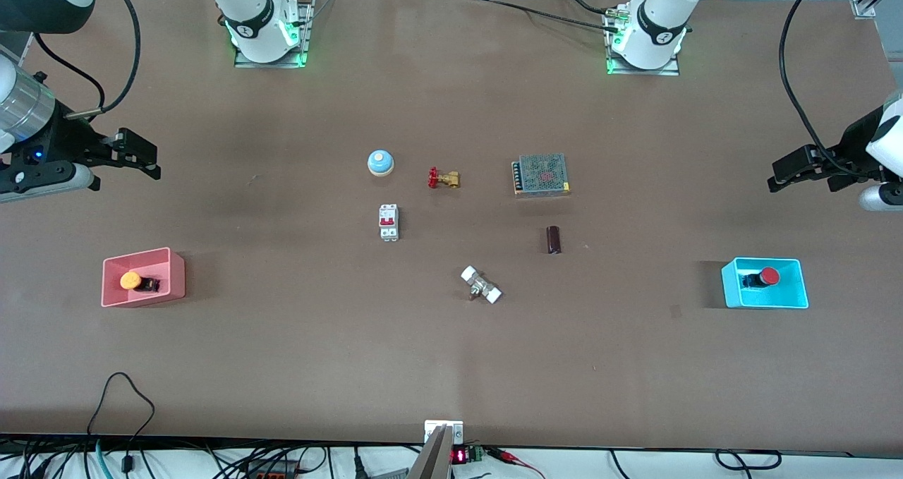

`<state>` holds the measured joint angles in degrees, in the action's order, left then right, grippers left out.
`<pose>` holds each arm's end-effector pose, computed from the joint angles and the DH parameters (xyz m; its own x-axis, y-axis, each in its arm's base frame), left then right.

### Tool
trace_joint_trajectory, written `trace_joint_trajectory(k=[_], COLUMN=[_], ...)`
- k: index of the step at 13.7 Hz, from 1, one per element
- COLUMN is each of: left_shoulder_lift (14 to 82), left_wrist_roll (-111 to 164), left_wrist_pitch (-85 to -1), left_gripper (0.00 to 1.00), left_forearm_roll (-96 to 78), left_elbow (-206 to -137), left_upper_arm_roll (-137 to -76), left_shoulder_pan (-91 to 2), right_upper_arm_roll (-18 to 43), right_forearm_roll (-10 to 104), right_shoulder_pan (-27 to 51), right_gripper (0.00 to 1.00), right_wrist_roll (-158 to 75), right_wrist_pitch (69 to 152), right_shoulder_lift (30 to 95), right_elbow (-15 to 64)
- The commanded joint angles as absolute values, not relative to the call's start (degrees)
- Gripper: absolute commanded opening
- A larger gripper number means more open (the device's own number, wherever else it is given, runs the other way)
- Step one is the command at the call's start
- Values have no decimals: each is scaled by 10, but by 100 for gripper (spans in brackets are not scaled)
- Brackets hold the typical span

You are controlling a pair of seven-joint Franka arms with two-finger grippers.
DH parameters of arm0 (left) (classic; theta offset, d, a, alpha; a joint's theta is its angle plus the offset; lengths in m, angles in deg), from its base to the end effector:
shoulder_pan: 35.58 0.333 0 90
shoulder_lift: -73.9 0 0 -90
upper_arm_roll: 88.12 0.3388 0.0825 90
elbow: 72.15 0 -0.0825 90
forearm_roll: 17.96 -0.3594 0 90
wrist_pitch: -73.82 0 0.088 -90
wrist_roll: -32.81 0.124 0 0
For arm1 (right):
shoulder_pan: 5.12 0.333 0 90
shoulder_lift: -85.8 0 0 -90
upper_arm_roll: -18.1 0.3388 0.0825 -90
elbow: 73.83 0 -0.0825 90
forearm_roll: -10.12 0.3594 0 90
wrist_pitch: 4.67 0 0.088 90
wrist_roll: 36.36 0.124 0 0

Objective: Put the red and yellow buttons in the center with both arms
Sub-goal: 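Move the right gripper to the pink bin while the left gripper reaches the cyan bin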

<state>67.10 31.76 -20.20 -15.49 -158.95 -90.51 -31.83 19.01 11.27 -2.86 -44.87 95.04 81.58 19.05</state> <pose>0.5747 0.0100 0.5963 0.9989 0.0454 0.0065 0.0450 -0.9978 0.0481 0.5666 0.0332 0.5824 0.9788 0.1989 0.0481 0.1998 -0.9797 -0.0141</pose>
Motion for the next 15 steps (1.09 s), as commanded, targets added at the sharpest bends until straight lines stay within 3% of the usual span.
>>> trace_joint_trajectory(k=[1,7,15], left_shoulder_lift=[687,643,460], left_wrist_roll=[314,318,320], left_wrist_pitch=[-201,-195,-223], left_gripper=[100,100,100], left_forearm_roll=[-165,-164,-162], left_elbow=[-1604,-1602,-1551], left_upper_arm_roll=[-905,-903,-878], left_shoulder_pan=[-318,-318,-295], right_upper_arm_roll=[188,187,185], right_forearm_roll=[122,122,124], right_shoulder_pan=[-28,-28,-60], right_gripper=[100,100,100], right_wrist_roll=[-441,-441,-401], right_wrist_pitch=[947,946,952], right_shoulder_lift=[818,818,799], right_elbow=[192,192,192])
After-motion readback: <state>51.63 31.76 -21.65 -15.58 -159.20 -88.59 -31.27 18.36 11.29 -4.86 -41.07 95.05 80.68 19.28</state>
